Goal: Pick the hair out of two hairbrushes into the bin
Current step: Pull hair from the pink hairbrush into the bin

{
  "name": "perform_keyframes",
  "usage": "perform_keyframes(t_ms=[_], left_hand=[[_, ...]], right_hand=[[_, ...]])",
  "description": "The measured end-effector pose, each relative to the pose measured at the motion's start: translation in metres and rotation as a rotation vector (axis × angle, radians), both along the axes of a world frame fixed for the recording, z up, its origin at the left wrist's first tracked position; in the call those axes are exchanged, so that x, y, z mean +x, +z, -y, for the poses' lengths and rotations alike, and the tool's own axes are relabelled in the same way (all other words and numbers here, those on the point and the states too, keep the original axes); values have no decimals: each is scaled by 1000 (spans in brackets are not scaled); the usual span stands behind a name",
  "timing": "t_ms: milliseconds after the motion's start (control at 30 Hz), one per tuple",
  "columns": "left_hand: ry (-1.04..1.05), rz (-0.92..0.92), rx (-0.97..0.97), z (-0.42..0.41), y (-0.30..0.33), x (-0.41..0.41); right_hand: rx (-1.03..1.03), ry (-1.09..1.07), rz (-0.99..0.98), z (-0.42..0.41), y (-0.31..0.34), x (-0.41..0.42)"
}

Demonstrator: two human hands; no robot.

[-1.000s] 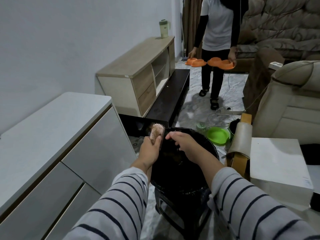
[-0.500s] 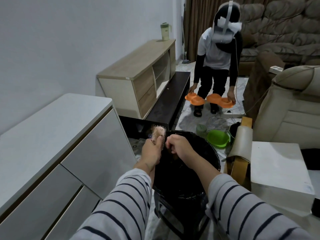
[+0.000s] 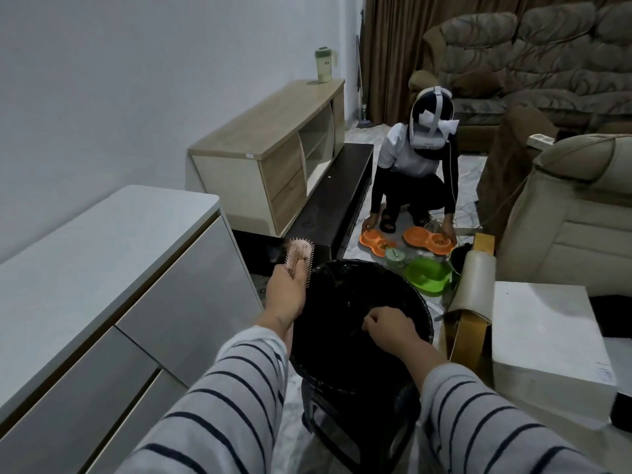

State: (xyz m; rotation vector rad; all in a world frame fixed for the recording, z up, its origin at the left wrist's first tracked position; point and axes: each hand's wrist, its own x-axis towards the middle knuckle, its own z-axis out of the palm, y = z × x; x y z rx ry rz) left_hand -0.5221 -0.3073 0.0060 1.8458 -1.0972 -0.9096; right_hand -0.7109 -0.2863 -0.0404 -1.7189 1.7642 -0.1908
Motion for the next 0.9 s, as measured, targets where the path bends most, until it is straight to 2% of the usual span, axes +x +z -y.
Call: perform_keyframes(t_ms=[100, 167, 200, 267, 333, 467, 533, 567, 633, 700, 767, 833, 900], left_hand=[[-22, 0, 16, 0, -1, -4], [-25, 26, 14, 0, 2, -4], [-27, 31, 8, 0, 4, -4], [-29, 29, 1, 0, 3, -4], [-38, 36, 5, -1, 0, -5], [-73, 77, 21, -3, -9, -7], [-88, 74, 21, -4, -10, -8], [-96, 68, 19, -3, -11, -8], [-120, 76, 13, -4, -11, -9], [-144, 81, 11, -4, -10, -10], [-153, 74, 11, -6, -8, -11], [-154, 55, 18, -10, -7, -13], [-167, 33, 23, -12, -9, -16]], right_hand=[[-69, -12, -132, 4, 8, -3], [-21, -36, -140, 6, 6, -8], [29, -59, -79, 7, 4, -10], [107, -167, 168, 9, 4, -9], [29, -306, 353, 10, 10, -5], [-262, -427, 414, 13, 26, 0], [-217, -394, 453, 18, 31, -1], [-160, -363, 387, 19, 33, -2], [-110, -308, 85, 18, 38, -3], [-183, -324, -163, 17, 44, -1], [-313, -351, -175, 18, 48, 4], [-391, -324, -73, 19, 51, 8], [-363, -233, 68, 20, 55, 12]])
